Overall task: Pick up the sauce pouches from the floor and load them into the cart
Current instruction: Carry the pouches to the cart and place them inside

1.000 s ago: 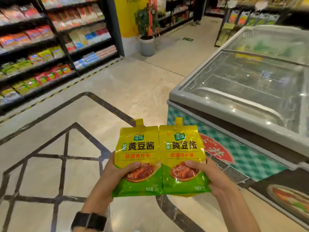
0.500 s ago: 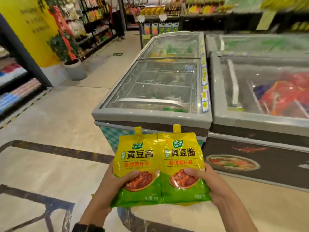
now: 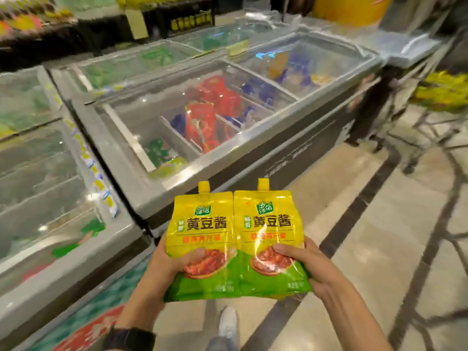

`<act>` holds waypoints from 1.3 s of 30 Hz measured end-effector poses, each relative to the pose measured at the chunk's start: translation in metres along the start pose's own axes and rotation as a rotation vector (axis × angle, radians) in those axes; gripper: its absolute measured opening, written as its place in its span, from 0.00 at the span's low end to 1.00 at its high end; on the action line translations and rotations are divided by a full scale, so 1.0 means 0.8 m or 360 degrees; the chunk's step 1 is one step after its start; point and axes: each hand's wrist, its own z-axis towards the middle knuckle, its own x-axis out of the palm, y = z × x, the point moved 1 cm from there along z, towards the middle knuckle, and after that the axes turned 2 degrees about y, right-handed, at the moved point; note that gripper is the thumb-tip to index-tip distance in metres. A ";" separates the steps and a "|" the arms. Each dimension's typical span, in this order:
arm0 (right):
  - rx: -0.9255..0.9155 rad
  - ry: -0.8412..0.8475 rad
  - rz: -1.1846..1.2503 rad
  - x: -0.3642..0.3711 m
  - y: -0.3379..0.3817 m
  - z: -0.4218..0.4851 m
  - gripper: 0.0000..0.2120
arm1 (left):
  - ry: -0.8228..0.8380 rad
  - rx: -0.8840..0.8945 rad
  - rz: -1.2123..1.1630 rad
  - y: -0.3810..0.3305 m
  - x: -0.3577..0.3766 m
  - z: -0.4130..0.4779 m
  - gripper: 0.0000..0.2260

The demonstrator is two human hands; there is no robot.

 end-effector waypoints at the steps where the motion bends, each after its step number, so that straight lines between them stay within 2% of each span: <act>1: -0.0033 -0.0090 0.0031 -0.015 0.011 0.003 0.44 | 0.0095 0.0007 0.0046 -0.008 0.019 0.031 0.51; 3: -0.0102 -0.0244 0.0065 -0.040 0.031 0.007 0.43 | 0.0261 0.0000 0.0072 -0.019 0.053 0.088 0.52; 6: -0.0207 -0.0488 0.0124 -0.073 0.063 0.009 0.37 | 0.0546 -0.0052 0.0044 -0.036 0.110 0.161 0.48; 8: -0.0248 -0.0657 0.0112 -0.102 0.078 0.007 0.42 | 0.0686 -0.0107 0.0043 -0.037 0.152 0.203 0.46; 10: -0.0282 -0.0768 0.0163 -0.129 0.087 0.001 0.47 | 0.0819 -0.0150 0.0061 -0.039 0.197 0.231 0.48; 13: -0.0322 -0.0938 0.0275 -0.173 0.099 -0.005 0.50 | 0.0931 -0.0196 0.0123 -0.045 0.264 0.266 0.53; 16: -0.0371 -0.1013 0.0385 -0.223 0.108 -0.002 0.52 | 0.1080 -0.0205 0.0206 -0.048 0.334 0.301 0.53; 21: -0.0403 -0.1065 0.0494 -0.325 0.150 0.022 0.52 | 0.1183 -0.0178 0.0306 -0.060 0.457 0.367 0.50; 27: -0.0436 -0.1132 0.0482 -0.442 0.237 0.058 0.52 | 0.1220 -0.0148 0.0376 -0.089 0.591 0.440 0.52; 34: -0.0417 -0.1098 0.0521 -0.550 0.323 0.134 0.52 | 0.1173 -0.0281 0.0387 -0.123 0.707 0.548 0.54; 39: -0.0410 -0.1176 0.0560 -0.630 0.388 0.206 0.51 | 0.1270 -0.0397 0.0347 -0.139 0.795 0.652 0.50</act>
